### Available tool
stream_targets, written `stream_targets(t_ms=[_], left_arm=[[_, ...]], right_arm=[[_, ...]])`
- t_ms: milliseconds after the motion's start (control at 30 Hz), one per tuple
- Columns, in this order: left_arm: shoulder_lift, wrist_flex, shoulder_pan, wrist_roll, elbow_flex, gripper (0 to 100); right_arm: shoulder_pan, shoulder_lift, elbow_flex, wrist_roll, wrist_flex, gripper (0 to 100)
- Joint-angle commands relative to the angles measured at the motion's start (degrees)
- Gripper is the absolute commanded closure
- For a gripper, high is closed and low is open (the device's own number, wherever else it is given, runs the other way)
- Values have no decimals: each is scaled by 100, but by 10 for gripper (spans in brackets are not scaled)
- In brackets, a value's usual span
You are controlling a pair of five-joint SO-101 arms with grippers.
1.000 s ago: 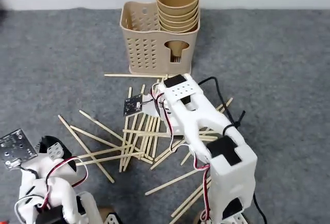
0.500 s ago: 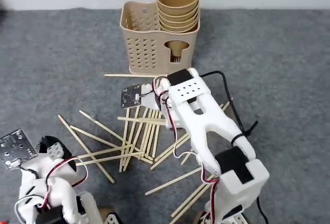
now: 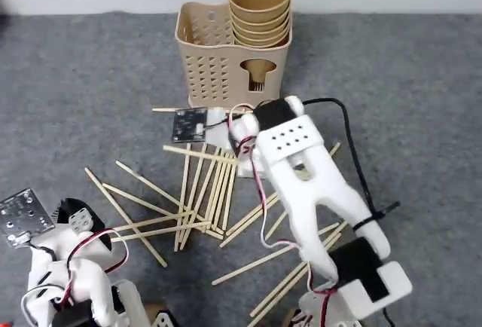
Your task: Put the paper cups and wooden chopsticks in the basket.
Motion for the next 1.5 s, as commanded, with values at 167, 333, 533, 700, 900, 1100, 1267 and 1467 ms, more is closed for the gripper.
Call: stream_targets(t_ms=[167,333,533,700,900,1100,1267,1467], left_arm=[[149,-44,9,70,-13,985],[149,-44,9,70,-13,985],[149,-44,9,70,66,985],[149,-44,9,70,84,985],[149,-44,9,70,84,985],[149,-44,9,70,84,985],[149,-44,9,70,92,985],[149,-44,9,70,136,985]], right_arm=[[-655,-365,-123,-1134,-989,990],[-708,-268,-123,-1820,-1675,990],[-848,-215,-141,-2602,-2888,990],[-1007,-207,-141,-3033,-3582,990],[-1112,-259,-202,-3182,-4180,990],[-1024,-198,-1020,-3200,-4233,990],[-857,-198,-1741,-3200,-4224,990],[-637,-189,-2708,-3218,-4444,990]])
